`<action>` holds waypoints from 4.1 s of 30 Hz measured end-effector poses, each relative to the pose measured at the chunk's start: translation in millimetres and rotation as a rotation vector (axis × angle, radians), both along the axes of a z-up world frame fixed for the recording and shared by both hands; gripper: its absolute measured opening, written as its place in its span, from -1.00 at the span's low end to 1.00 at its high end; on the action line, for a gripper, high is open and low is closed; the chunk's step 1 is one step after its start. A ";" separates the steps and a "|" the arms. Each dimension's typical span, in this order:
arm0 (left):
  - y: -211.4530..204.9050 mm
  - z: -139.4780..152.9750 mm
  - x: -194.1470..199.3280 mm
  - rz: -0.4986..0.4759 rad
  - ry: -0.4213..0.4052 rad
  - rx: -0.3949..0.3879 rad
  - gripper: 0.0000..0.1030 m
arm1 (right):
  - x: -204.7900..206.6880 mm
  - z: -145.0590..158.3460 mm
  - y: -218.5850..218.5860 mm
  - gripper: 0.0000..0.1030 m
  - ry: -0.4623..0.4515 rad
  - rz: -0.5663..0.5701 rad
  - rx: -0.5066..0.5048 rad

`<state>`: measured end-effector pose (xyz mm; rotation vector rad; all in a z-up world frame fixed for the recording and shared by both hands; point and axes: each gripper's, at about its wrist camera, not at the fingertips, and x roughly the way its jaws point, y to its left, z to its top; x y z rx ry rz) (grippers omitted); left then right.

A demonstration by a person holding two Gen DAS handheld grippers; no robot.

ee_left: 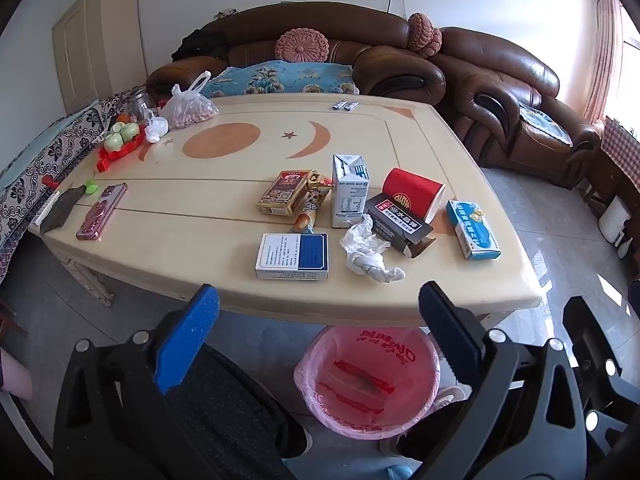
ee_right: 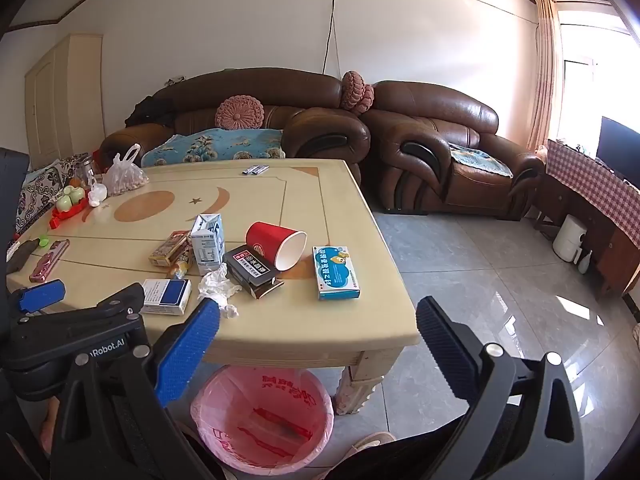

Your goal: Collect trash

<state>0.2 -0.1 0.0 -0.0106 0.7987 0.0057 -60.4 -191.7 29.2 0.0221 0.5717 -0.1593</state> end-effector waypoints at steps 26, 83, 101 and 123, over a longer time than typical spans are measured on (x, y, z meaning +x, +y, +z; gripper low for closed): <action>-3.6 2.5 -4.6 -0.007 -0.040 0.027 0.90 | -0.2 0.6 1.1 0.87 0.002 0.003 0.001; 7.0 7.7 -4.1 -0.004 -0.022 0.000 0.90 | 4.6 1.5 10.1 0.87 0.008 0.018 0.019; 42.5 -14.8 23.4 0.017 0.063 -0.037 0.90 | 34.0 -16.2 -16.0 0.87 0.031 0.020 0.063; 44.9 -46.4 80.7 -0.134 0.145 0.019 0.90 | 98.4 -50.9 -41.6 0.87 0.133 0.003 0.050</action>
